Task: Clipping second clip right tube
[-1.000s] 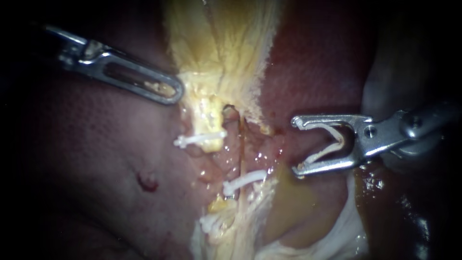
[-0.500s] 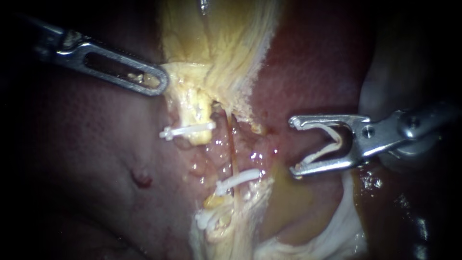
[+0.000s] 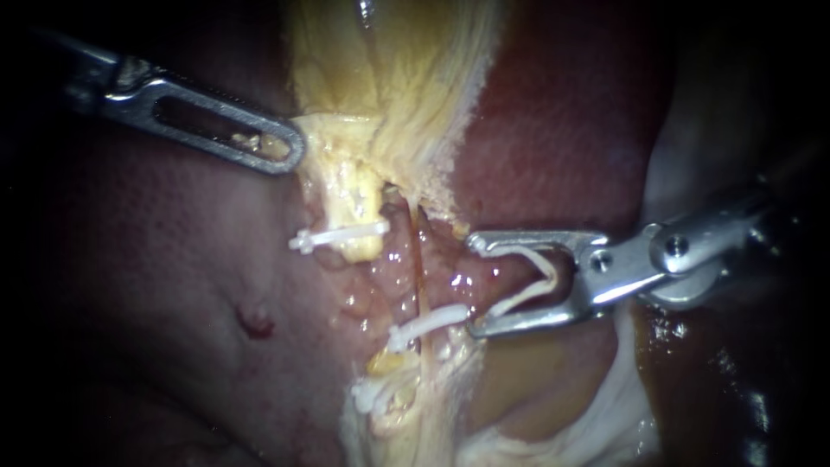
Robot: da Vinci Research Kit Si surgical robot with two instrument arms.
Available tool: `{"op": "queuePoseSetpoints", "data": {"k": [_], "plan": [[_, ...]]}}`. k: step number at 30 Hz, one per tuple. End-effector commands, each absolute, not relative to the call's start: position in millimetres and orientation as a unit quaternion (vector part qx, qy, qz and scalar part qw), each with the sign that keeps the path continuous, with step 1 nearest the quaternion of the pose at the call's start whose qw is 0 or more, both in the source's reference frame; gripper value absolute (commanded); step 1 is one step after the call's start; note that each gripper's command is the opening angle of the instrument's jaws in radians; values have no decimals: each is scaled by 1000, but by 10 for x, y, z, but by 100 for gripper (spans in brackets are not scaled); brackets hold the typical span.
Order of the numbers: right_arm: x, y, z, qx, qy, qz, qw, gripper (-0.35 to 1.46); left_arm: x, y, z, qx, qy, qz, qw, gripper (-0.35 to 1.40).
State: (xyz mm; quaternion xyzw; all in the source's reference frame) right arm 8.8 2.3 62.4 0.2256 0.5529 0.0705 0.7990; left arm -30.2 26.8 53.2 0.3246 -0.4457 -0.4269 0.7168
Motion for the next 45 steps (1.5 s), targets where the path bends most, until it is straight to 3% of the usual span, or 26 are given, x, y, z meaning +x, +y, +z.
{"op": "queuePoseSetpoints", "data": {"k": [1, 20, 45], "plan": [[90, 22, 626, 227, 553, 73, 799, 50, -302, 268, 532, 324, -446, -427, 717, -35], [112, 11, 696, 293, 528, 139, 785, 50, -304, 267, 533, 324, -446, -427, 717, -35], [147, 10, 698, 351, 541, 145, 751, 49, -308, 267, 534, 321, -446, -429, 717, -35]]}}
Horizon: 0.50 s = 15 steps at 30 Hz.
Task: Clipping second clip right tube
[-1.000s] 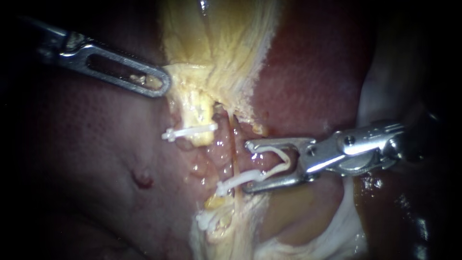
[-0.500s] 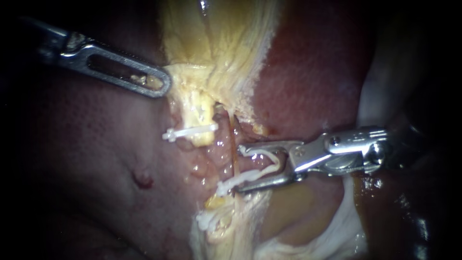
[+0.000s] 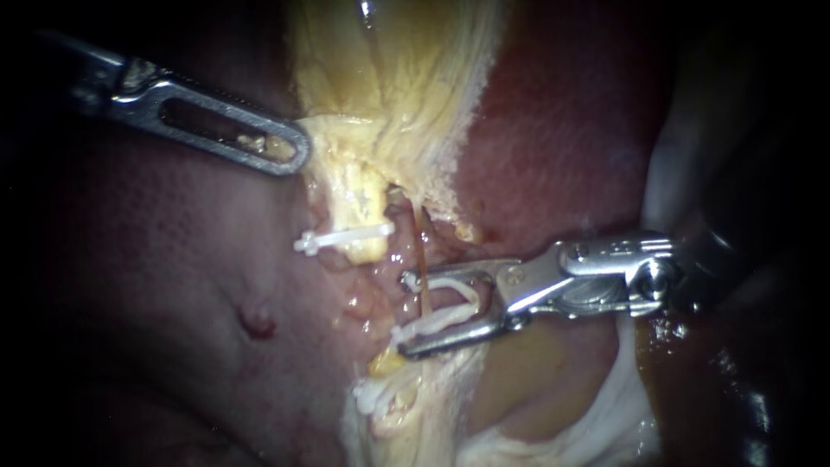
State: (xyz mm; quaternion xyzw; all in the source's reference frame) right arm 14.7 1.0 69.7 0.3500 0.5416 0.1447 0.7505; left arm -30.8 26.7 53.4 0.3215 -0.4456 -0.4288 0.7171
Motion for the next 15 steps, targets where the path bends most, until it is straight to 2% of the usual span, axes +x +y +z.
{"op": "queuePoseSetpoints", "data": {"k": [1, 15], "plan": [[148, 10, 698, 354, 541, 145, 749, 49, -308, 266, 534, 321, -446, -429, 717, -35], [149, 6, 690, 368, 558, 143, 730, 49, -308, 266, 535, 321, -446, -429, 717, -35]]}}
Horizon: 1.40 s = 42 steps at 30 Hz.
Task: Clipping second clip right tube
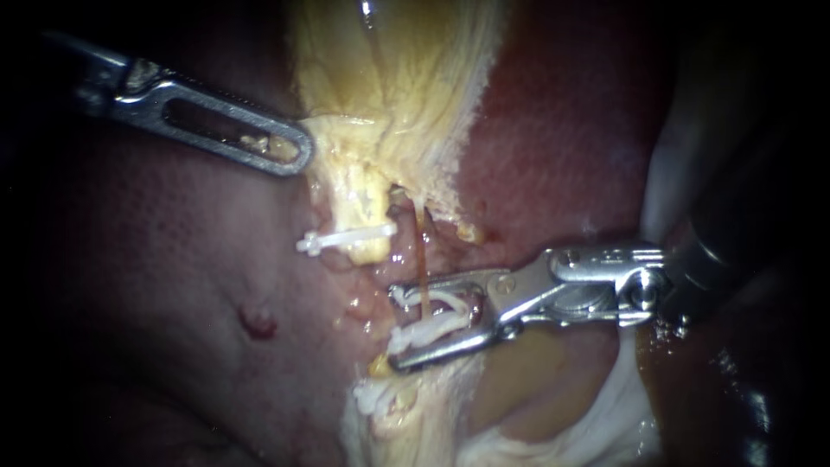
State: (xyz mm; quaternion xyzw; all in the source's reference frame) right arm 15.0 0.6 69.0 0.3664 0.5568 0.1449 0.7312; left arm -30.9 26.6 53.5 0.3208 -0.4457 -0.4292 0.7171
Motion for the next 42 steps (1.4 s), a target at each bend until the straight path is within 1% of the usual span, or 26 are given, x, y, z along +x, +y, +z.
{"op": "queuePoseSetpoints", "data": {"k": [1, 14, 19, 26, 35, 42], "plan": [[149, 6, 688, 370, 559, 146, 728, 49, -308, 266, 535, 321, -446, -429, 717, -35], [158, -9, 657, 413, 578, 135, 691, 49, -307, 267, 536, 321, -446, -429, 717, -35], [161, -11, 651, 419, 578, 137, 687, 49, -308, 267, 536, 321, -446, -429, 717, -35], [159, -9, 654, 423, 575, 141, 686, 46, -308, 267, 536, 321, -446, -429, 717, -35], [150, -2, 657, 417, 576, 148, 687, 35, -308, 267, 537, 321, -446, -429, 717, -35], [142, 2, 662, 420, 574, 153, 686, 14, -308, 267, 538, 321, -446, -429, 717, -35]]}}
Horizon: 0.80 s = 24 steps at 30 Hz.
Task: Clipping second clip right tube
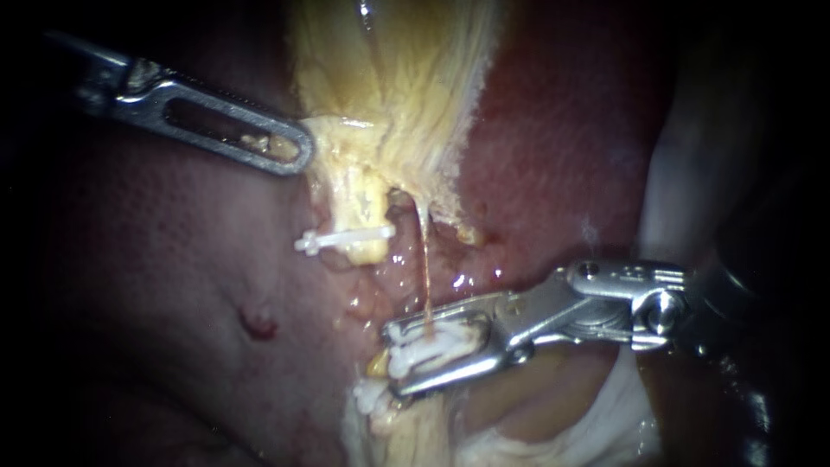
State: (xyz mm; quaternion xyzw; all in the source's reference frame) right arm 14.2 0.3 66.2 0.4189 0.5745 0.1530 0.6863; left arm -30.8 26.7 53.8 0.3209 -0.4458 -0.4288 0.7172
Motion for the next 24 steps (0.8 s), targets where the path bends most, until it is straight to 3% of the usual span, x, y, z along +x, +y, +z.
{"op": "queuePoseSetpoints", "data": {"k": [1, 10, 17, 24], "plan": [[141, 2, 662, 421, 573, 155, 686, 10, -308, 267, 538, 321, -446, -429, 717, -35], [137, 3, 662, 422, 573, 154, 686, -35, -309, 267, 538, 321, -446, -429, 717, -35], [133, 7, 661, 437, 560, 178, 681, -35, -309, 267, 539, 321, -446, -429, 717, -35], [131, 5, 659, 437, 554, 176, 687, -35, -309, 267, 539, 320, -446, -429, 717, -35]]}}
